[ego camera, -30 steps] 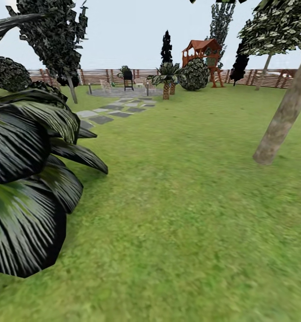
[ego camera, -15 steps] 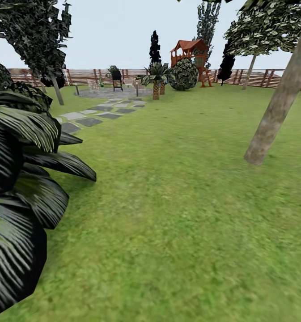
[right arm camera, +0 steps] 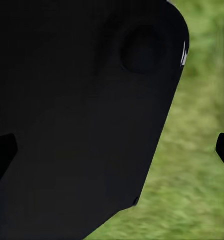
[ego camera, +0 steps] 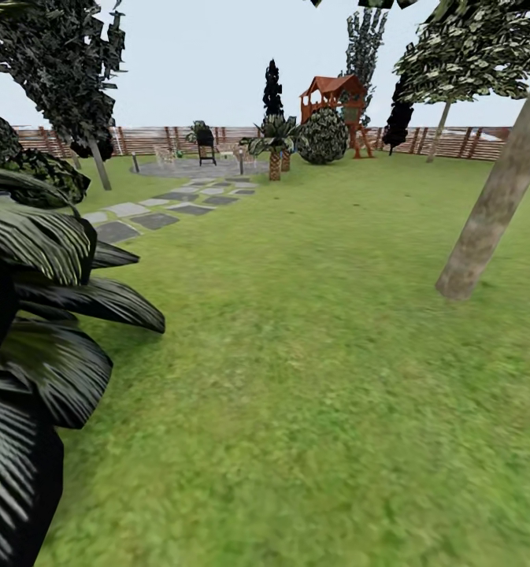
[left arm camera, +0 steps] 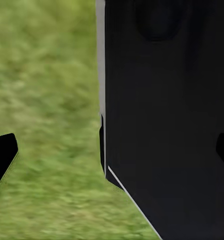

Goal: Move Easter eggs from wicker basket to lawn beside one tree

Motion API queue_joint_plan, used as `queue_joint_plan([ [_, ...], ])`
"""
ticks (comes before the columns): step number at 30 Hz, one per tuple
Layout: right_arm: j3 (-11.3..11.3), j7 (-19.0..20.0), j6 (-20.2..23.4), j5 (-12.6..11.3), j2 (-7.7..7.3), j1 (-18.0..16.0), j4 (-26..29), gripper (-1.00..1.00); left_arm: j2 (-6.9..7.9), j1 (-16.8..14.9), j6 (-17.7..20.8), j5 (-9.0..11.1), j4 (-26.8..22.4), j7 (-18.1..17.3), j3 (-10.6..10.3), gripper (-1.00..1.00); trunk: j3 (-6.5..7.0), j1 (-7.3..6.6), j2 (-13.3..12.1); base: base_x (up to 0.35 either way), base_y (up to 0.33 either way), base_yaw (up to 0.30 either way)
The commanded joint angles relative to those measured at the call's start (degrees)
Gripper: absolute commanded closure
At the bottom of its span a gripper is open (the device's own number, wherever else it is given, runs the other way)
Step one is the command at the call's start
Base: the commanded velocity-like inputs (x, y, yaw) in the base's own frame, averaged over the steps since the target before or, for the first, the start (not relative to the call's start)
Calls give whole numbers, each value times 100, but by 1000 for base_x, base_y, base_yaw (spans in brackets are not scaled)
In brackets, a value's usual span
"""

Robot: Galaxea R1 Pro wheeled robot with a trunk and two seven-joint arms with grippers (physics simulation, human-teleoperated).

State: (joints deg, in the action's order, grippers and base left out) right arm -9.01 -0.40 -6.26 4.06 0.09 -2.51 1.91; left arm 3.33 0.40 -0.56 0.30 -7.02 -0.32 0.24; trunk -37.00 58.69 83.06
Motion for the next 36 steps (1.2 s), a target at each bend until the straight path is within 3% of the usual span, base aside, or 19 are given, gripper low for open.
queue_joint_plan([
  [1, -1, -4, -16, 42, 0, -4, -6, -100, 1, 4, -6, 4, -10, -3, 2, -100, 6, 3, 1, 330, 0, 0],
  [36, 1, -4, -16, 42, -10, -4, -6, -100, 1, 4, -6, 5, -11, -3, 2, -100, 85, 3, 1, 330, 0, -9],
])
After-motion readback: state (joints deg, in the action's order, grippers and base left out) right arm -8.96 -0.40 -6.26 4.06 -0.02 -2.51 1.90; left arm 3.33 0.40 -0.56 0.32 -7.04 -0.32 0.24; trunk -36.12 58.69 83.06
